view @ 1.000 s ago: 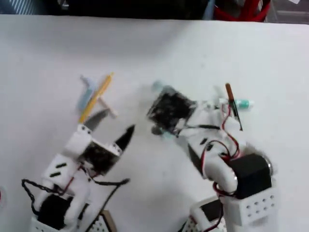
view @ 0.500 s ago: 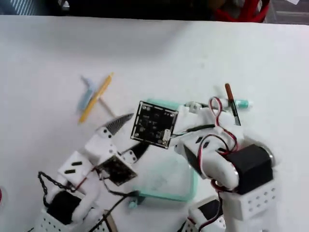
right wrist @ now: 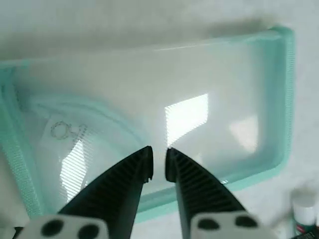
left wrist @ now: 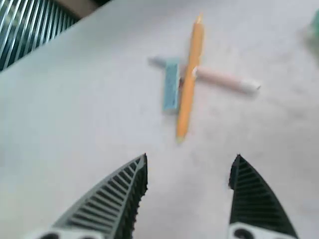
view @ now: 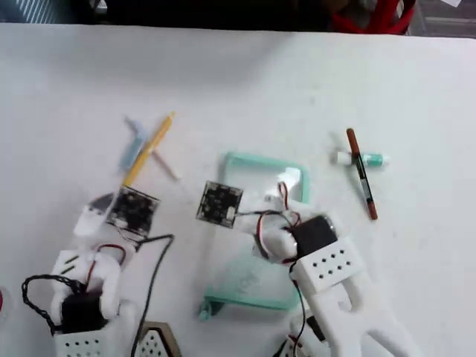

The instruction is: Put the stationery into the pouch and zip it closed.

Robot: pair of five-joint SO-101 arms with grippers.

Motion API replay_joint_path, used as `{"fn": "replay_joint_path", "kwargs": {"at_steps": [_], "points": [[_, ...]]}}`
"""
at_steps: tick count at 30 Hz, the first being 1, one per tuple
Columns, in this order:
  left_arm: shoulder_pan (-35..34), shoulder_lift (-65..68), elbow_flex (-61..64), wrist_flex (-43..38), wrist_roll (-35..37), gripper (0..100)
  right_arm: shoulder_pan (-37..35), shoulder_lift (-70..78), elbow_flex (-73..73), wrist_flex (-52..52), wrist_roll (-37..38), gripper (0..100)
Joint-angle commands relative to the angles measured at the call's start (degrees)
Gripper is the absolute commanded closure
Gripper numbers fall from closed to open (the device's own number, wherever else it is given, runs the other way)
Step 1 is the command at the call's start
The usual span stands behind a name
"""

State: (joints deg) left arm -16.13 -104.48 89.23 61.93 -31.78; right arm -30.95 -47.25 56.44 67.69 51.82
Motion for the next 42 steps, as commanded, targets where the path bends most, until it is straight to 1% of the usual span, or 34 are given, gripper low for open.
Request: {"fn": "replay_joint_path", "kwargs": {"at_steps": [1, 3, 4, 6, 8, 10, 12, 17, 20, 22, 25, 29, 32, 36, 39, 42], "points": [[-15.08, -0.22, 4.13, -3.16, -3.16, 73, -5.41, -2.33, 3.87, -1.71, 0.44, 78.6], [-21.32, -0.22, 7.3, -6.42, -3.6, 73, -9.8, -3.21, 4.4, -1.36, 0.18, 72.3], [-23.78, -0.22, 7.91, -6.95, -3.25, 73, -12.09, -3.56, 4.4, -0.84, 0.09, 71.5], [-28.79, -0.22, 7.74, -6.15, -2.2, 73, -16.57, -4.26, 4.13, 0.31, 0.09, 71.5], [-32.4, -0.22, 7.74, -5.89, -0.79, 73, -20.35, -4.18, 4.13, 0.4, 0.0, 71.5], [-35.47, -0.22, 7.74, -5.89, 0.26, 73, -23.16, -4.0, 4.22, 0.13, 0.0, 71.5], [-37.85, -0.22, 7.74, -5.89, -0.26, 73, -25.71, -4.0, 4.22, 0.31, 0.0, 71.5], [-38.9, -0.22, 7.74, -6.24, -6.07, 73, -29.93, -4.44, 3.6, 3.21, 0.0, 71.5], [-38.9, -0.22, 7.74, -6.24, -9.05, 73, -34.77, -4.44, 0.09, 9.63, -0.35, 71.5], [-38.99, -0.22, 7.74, -6.24, -11.34, 73, -38.55, -4.44, -1.67, 12.09, -2.73, 71.4], [-38.99, -0.22, 7.74, -5.98, -15.38, 73, -41.36, -4.26, -1.67, 10.33, -6.07, 71.4], [-38.99, -0.22, 7.74, -5.89, -18.46, 73, -41.45, -3.91, 3.43, 4.09, -7.47, 70.7], [-38.99, -0.22, 7.74, -5.89, -18.55, 73, -41.36, -3.91, 9.05, -1.1, -7.65, 68.0], [-38.99, -0.22, 7.74, -5.89, -18.55, 73, -40.04, -3.91, 13.1, -6.02, -7.47, 68.0], [-38.99, -0.22, 7.74, -5.89, -18.37, 73, -34.15, -4.0, 12.92, -7.78, -7.12, 68.0], [-38.73, -0.22, 7.74, -5.89, -18.29, 73, -25.8, -4.0, 12.92, -11.3, -2.2, 68.0]]}}
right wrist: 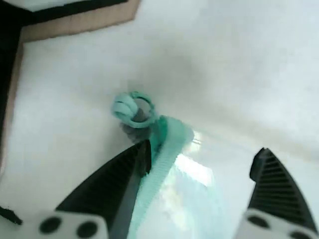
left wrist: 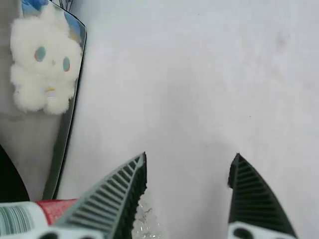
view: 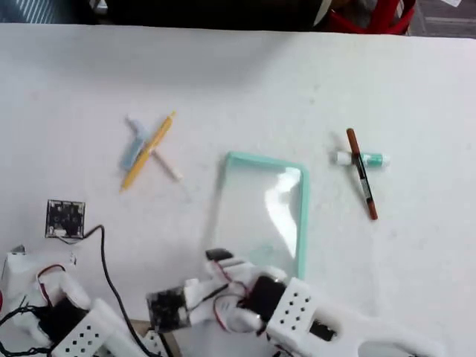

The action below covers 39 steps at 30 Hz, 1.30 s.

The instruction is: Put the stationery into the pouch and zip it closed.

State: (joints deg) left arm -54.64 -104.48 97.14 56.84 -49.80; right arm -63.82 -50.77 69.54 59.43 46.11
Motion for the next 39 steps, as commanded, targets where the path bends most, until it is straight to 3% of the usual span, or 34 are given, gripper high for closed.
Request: {"fn": "replay_joint_path", "kwargs": {"at_steps": [1, 7, 10, 15, 18, 23, 26, 30, 39], "points": [[-0.13, -0.22, -0.18, -0.79, -0.26, 73, 10.15, -0.84, -0.18, -4.44, 4.84, 68.0], [3.3, -0.22, -0.18, -0.79, -0.09, 73, 22.99, -0.92, -0.26, -11.56, 5.71, 68.0], [6.37, -0.22, -0.18, -0.7, 1.23, 73, 23.6, -0.92, -0.18, -12.44, 5.71, 70.7], [9.27, -0.22, -0.18, -0.7, 6.95, 73, 23.87, -0.92, 0.26, -12.7, 5.71, 88.4], [10.42, -0.22, -0.18, -0.7, 8.09, 73, 23.96, -0.92, 1.67, -12.7, 5.8, 93.0], [13.23, -0.22, -0.18, -0.7, 8.53, 73, 23.96, -0.92, 6.42, -17.36, 5.8, 90.5], [15.08, -0.22, -0.18, -0.7, 8.53, 73, 25.19, -0.92, 11.16, -24.04, 5.8, 85.1], [15.6, -0.22, -0.18, -0.7, 8.53, 73, 29.14, -0.92, 13.71, -25.19, 5.71, 77.7], [15.69, -0.22, -0.18, -0.7, 13.1, 73, 29.14, -8.48, 17.85, -26.15, 5.71, 77.4]]}}
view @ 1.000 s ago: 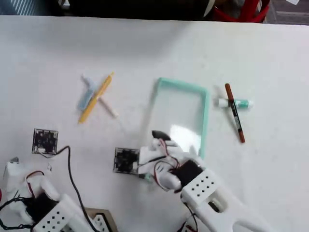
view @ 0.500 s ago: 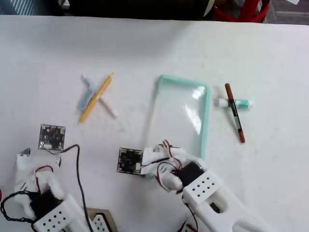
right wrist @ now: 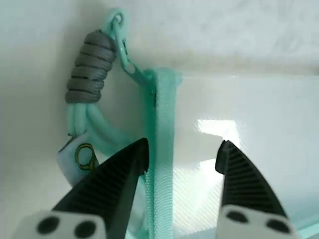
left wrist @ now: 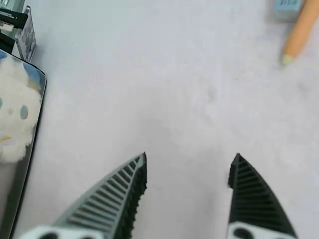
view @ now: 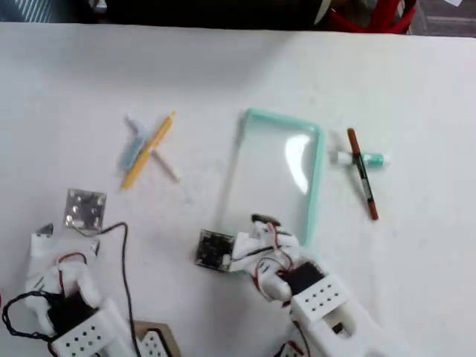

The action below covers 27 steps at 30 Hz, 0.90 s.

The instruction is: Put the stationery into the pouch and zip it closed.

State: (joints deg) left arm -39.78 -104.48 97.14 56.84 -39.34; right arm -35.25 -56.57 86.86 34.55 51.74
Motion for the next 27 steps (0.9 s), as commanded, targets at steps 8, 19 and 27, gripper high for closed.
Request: {"fn": "replay_joint_path", "kwargs": {"at_steps": [8, 19, 27], "points": [[2.68, -0.22, -0.18, -0.35, 6.42, 73, 12.26, -7.43, 8.79, -14.9, 4.13, 77.6], [4.18, -0.22, -0.18, 0.53, 6.42, 73, 12.79, -17.1, 10.02, -14.02, 4.13, 98.0], [9.27, -0.22, -2.64, -1.67, 6.51, 73, 14.81, -31.16, -4.75, 5.58, -4.4, 98.0]]}}
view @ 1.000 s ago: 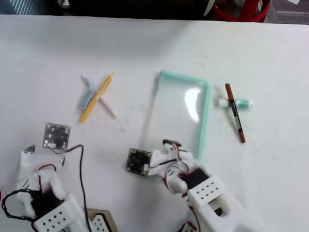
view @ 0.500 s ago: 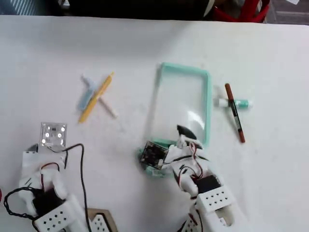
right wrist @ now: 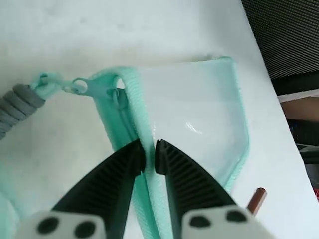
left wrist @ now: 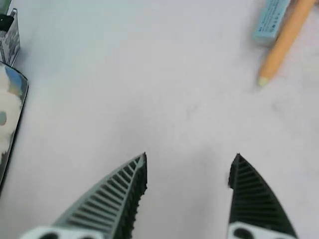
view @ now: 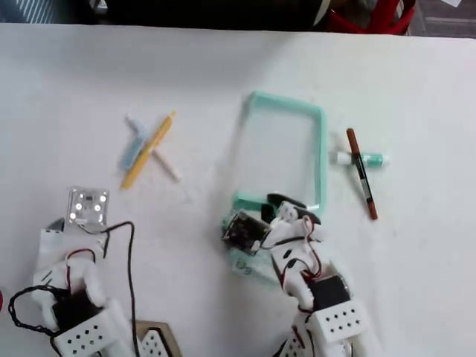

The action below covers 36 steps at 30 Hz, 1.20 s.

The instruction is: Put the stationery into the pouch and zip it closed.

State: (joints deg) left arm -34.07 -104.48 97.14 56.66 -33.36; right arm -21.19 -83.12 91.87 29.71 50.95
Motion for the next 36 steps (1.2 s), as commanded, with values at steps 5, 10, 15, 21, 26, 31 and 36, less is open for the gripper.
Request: {"fn": "replay_joint_path", "kwargs": {"at_steps": [5, 10, 15, 21, 26, 31, 36], "points": [[16.31, -0.22, -7.3, -1.41, 2.37, 73, -1.98, -7.87, -26.99, 29.85, -4.48, 98.0], [30.73, -0.22, -15.47, -1.49, 11.87, 69, -1.63, -7.78, -39.65, 42.77, -4.31, 98.0], [45.85, -0.22, -19.52, 0.26, 9.23, 60, -2.15, -5.67, -49.49, 53.14, -4.31, 98.0], [62.11, -0.22, -19.96, 3.78, 2.99, 60, -8.84, 10.42, -63.91, 64.22, -4.4, 97.9], [64.84, -0.22, -19.6, -4.04, 3.25, 60, -14.55, 20.26, -77.63, 68.88, -4.75, 97.9], [64.75, -0.22, -17.76, -10.29, 2.9, 60, -14.55, 23.52, -79.21, 68.88, -4.22, 97.9], [65.01, -0.22, -10.11, -19.16, 3.25, 61, -16.92, 24.66, -79.21, 68.79, -3.6, 97.9]]}}
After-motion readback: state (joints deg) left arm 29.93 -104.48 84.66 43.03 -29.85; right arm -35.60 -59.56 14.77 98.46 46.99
